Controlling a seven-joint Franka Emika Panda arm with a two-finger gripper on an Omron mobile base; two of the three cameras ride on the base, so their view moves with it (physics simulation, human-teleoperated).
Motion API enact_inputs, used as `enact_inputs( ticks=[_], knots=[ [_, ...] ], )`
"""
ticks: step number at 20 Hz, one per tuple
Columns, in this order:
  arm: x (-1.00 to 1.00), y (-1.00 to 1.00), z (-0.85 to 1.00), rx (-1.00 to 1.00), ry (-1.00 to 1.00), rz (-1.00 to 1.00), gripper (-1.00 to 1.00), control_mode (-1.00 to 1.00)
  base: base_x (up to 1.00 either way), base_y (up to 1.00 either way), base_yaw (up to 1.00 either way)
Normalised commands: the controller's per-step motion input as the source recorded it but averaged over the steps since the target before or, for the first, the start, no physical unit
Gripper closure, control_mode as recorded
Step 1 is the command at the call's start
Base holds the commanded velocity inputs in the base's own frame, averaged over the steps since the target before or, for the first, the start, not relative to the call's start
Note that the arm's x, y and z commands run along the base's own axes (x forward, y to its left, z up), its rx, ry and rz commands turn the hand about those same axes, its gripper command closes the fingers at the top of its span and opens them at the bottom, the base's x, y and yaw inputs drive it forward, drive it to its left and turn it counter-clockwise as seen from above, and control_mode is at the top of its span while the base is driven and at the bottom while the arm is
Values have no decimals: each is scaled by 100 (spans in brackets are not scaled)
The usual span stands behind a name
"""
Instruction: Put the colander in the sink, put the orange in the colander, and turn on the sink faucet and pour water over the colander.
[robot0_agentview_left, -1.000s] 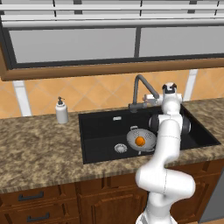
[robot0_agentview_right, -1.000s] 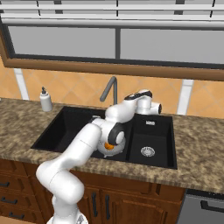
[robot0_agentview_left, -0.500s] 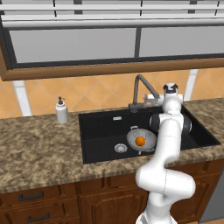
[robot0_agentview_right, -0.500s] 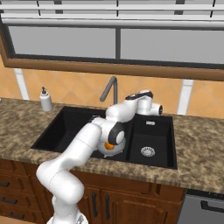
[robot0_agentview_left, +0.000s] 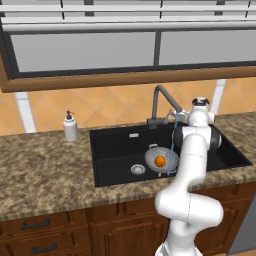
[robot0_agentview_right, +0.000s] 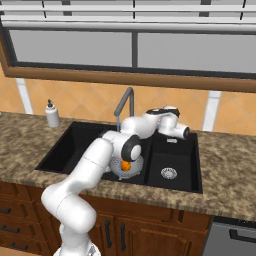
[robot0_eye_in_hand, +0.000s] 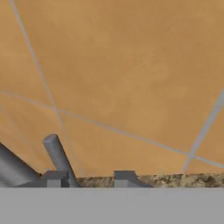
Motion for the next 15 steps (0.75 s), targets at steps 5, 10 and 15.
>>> enact_inputs(
  ticks=[5,10,15],
  knots=[
    [-8,-73,-10,-3,0,-36,100,-100,0,0,0],
    [-58,-46,15,0,0,-31,100,-100,0,0,0],
    [-100,-22,42,2,2,-25,100,-100,0,0,0]
  ],
)
